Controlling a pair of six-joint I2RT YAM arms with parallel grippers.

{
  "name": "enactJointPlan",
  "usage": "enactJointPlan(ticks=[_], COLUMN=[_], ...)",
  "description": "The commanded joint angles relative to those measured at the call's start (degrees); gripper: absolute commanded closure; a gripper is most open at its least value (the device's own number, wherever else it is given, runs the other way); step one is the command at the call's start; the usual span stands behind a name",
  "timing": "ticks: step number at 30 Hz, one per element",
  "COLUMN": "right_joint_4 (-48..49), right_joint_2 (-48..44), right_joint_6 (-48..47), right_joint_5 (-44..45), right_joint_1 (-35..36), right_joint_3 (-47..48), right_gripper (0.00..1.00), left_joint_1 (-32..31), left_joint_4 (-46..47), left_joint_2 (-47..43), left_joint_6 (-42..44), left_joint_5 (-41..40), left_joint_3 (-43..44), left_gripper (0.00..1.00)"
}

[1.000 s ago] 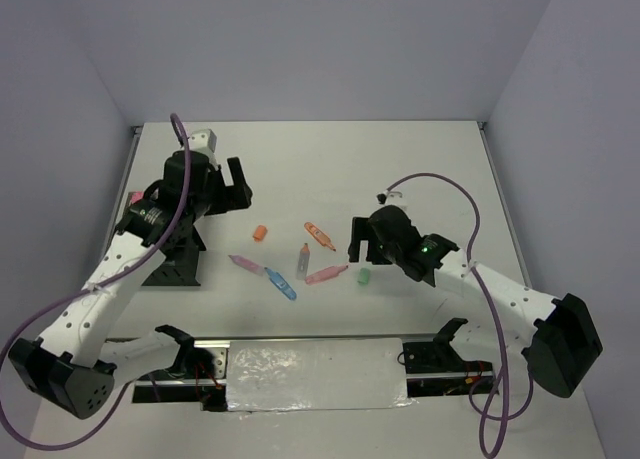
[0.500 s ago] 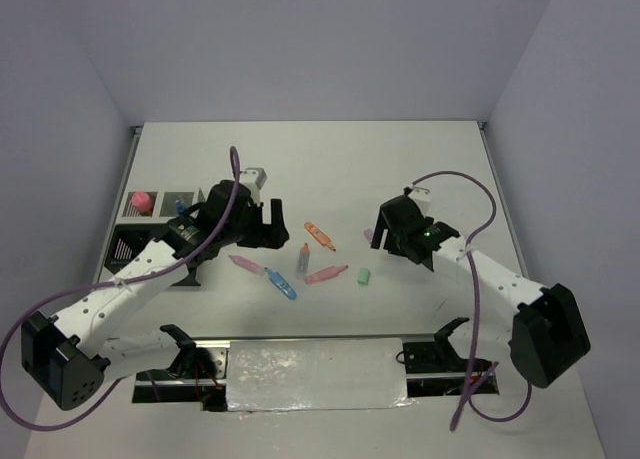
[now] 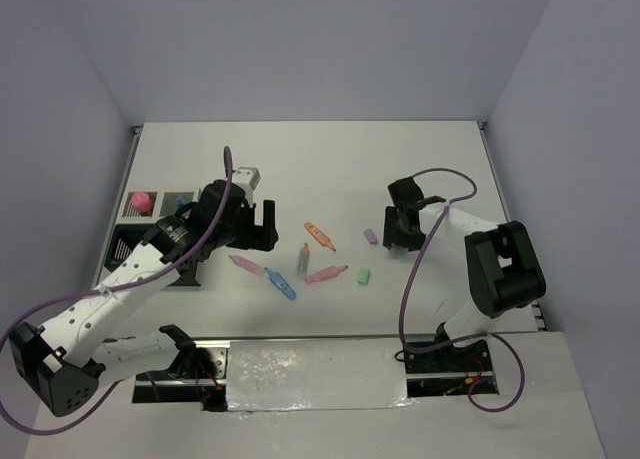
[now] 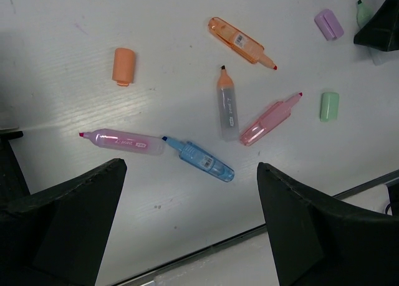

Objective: Sort the stationery into containers
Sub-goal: Pick up the pen from the center of the board, then pick up the pen cap from the center of the board.

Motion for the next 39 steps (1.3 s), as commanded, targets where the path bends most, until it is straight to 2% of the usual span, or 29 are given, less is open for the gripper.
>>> enactJointPlan(ticks=[1,5,6,8,9,14,17,20,23,26,31,35,39], right_joint_4=[0.8,-0.6,-0.7,-0.1,0.1,0.9,-0.7,-5.1,-11.1,-15.9,-20.1,-21.2,-20.6], right_joint_2=[1.4,3.3,3.3,2.2,0.7,-9.0,-20.5,-35.5,-43.9,-49.4,-56.0,-58.1,-57.6], right_joint_6=[-2.6,-2.4,-2.4,-2.2,-1.9,1.1,3.4,5.4,6.9,7.5,9.0,8.1,6.8], right_joint_5=[-4.1,-4.7,-4.9,-5.3,-5.3,-6.5,-6.0,-3.9,-0.9,2.4,4.0,5.1,2.1], right_joint_1=[-1.0,-1.4,-1.5,-1.6,-1.5,-1.9,-1.9,-2.0,-2.2,-2.7,-2.9,-2.9,-3.0], right_joint_3=[1.4,1.3,1.0,-0.4,-0.9,-4.7,-6.5,-6.8,-5.4,-4.4,-2.0,-1.5,-1.7], right_gripper=[0.37,0.52,0.62,0.69,0.99,1.0,1.0,1.0,1.0,1.0,1.0,1.0,1.0], left_joint_1=[-0.2,-0.2,-0.2,-0.1,-0.1,-1.6,-9.7,-15.0,-19.8,-23.8,-26.7,-27.7,-27.7], left_joint_4=[-1.4,-1.7,-1.6,-0.7,-0.3,2.6,5.1,8.9,12.8,11.9,11.4,11.9,10.5], left_joint_2=[-2.3,-2.1,-1.9,-1.8,-1.6,3.3,9.7,16.3,24.2,33.9,47.9,54.1,57.5], left_joint_6=[2.1,2.0,1.4,0.5,-0.7,-5.1,-8.1,-11.6,-13.4,-14.0,-14.1,-12.6,-13.4], left_joint_5=[-1.2,-1.3,-1.2,-1.0,-0.5,0.9,-2.8,-5.9,-8.3,-12.4,-13.5,-12.5,-12.4], left_joint_3=[1.9,2.2,2.2,1.9,1.7,2.8,5.7,7.2,10.1,16.8,26.0,30.8,33.8], left_gripper=[0.01,0.01,0.01,0.01,0.01,0.01,0.01,0.0,0.01,0.03,0.08,0.14,0.2])
